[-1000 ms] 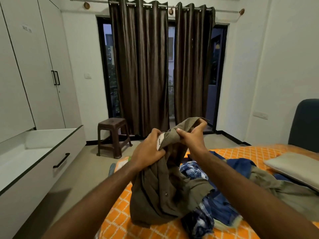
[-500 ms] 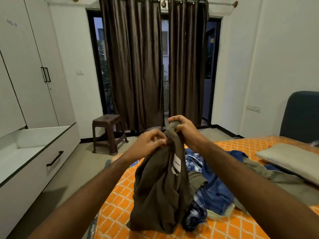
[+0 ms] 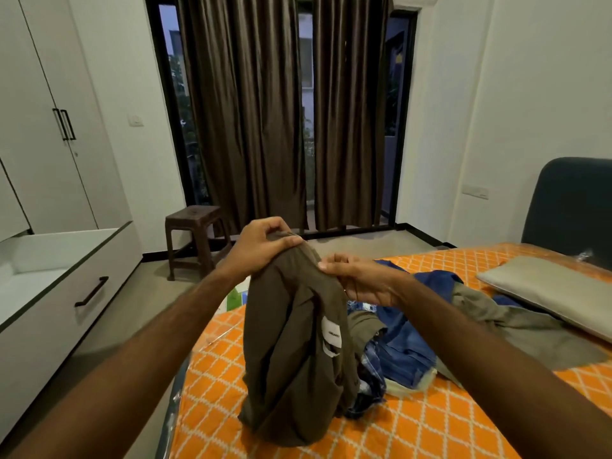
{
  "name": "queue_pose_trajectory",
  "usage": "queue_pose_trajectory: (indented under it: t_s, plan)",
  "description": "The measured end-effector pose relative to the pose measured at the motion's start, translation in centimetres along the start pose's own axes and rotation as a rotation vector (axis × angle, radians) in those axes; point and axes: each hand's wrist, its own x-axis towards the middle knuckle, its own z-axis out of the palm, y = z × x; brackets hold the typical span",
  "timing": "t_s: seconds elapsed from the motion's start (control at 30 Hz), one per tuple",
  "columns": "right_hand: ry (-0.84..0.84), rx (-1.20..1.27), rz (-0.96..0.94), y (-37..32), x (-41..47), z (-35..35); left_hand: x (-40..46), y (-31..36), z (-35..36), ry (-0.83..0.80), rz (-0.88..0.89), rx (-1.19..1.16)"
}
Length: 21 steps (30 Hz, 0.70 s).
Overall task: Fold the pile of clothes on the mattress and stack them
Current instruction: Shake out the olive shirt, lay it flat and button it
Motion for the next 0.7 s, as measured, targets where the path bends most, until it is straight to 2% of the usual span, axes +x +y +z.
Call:
queue_pose_trajectory:
  t_s: [0.1, 0.17, 0.27, 0.33, 0.4, 0.47, 0.5, 0.6, 0.7]
  plan:
    - [-0.04, -0.234, 0.135, 3.4, -0.1, -0.8, 0.4, 0.7, -0.2, 0.141, 0.048, 0.132]
    - [-0.056, -0.451, 0.181, 6.2, 0.4, -1.4, 1.1, 1.1, -0.8, 0.151, -0.015, 0.199]
    - [0.029, -0.651, 0.201, 9.6, 0.1, -2.3, 1.1, 1.6, -1.6, -0.004, -0.103, 0.443]
    - [0.171, -0.764, 0.152, 11.4, -0.6, -3.3, 0.2, 1.5, -1.6, -0.107, -0.069, 0.726]
    - [0.379, -0.836, 0.047, 13.0, -1.2, -5.2, -1.0, 0.6, -1.4, -0.195, -0.041, 0.867]
    - [0.524, -0.846, -0.053, 13.9, -1.7, -6.9, -1.8, -0.7, -1.9, -0.28, -0.052, 0.876]
    - [0.545, -0.799, -0.093, 14.2, -2.0, -7.7, -2.1, -1.4, -2.3, -0.321, -0.064, 0.842]
    - [0.472, -0.637, -0.107, 14.6, -2.4, -8.6, -2.5, -2.7, -3.0, -0.38, -0.041, 0.701]
    - [0.346, -0.614, -0.035, 15.5, -2.0, -6.4, -2.3, -2.7, -2.2, -0.285, 0.073, 0.602]
